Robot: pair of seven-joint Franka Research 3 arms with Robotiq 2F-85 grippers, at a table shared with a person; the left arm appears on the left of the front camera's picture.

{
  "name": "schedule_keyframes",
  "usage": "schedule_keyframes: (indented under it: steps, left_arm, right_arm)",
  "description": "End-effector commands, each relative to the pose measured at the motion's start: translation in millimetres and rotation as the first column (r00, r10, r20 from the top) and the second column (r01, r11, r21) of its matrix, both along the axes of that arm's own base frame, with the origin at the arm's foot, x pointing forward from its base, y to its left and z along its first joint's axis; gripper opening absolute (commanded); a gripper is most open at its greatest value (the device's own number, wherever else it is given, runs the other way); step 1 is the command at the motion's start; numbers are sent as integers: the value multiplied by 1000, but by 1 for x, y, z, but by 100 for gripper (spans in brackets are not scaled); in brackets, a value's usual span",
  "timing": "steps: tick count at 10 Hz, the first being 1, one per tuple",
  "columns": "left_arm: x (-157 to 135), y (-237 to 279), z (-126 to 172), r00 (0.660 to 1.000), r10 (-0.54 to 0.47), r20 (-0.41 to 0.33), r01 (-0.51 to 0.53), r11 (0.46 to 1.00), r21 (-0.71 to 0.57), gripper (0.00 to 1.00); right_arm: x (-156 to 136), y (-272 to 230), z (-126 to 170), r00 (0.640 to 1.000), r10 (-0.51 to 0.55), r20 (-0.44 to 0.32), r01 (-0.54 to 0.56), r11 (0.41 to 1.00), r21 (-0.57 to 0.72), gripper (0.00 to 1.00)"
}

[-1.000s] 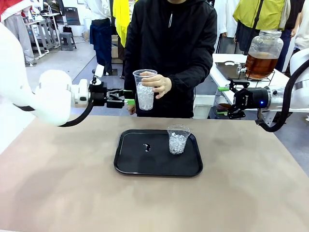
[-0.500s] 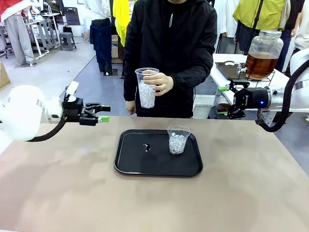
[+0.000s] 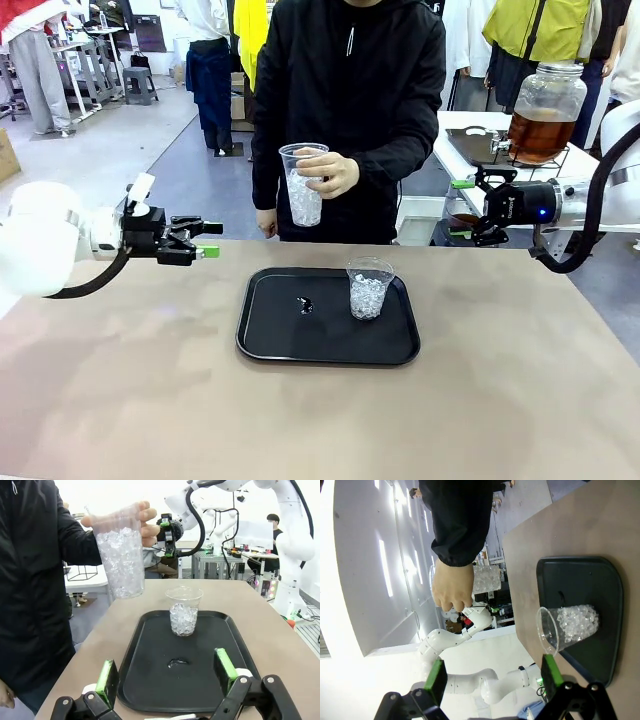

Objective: Pour the drink into the iced cup.
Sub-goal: Pick up the iced cup indicated by the human and present it to them.

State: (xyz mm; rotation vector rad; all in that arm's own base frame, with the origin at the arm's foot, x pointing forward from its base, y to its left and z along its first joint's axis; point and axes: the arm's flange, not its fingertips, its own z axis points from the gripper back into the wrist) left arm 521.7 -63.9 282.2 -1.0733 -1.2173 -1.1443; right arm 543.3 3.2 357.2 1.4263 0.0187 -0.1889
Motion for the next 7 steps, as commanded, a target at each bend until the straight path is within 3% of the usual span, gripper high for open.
schedule_keyframes:
  steps: [1, 7]
  left_arm:
    - [2, -1, 2, 1000, 4, -12, -4, 1000, 4, 100]
    - [2, -1, 2, 1000, 4, -12, -4, 1000, 4, 100]
  right_arm:
    - [0, 0, 2, 1000, -8, 5, 8, 1000, -9, 100]
    - [0, 0, 2, 1000, -8, 5, 8, 1000, -9, 100]
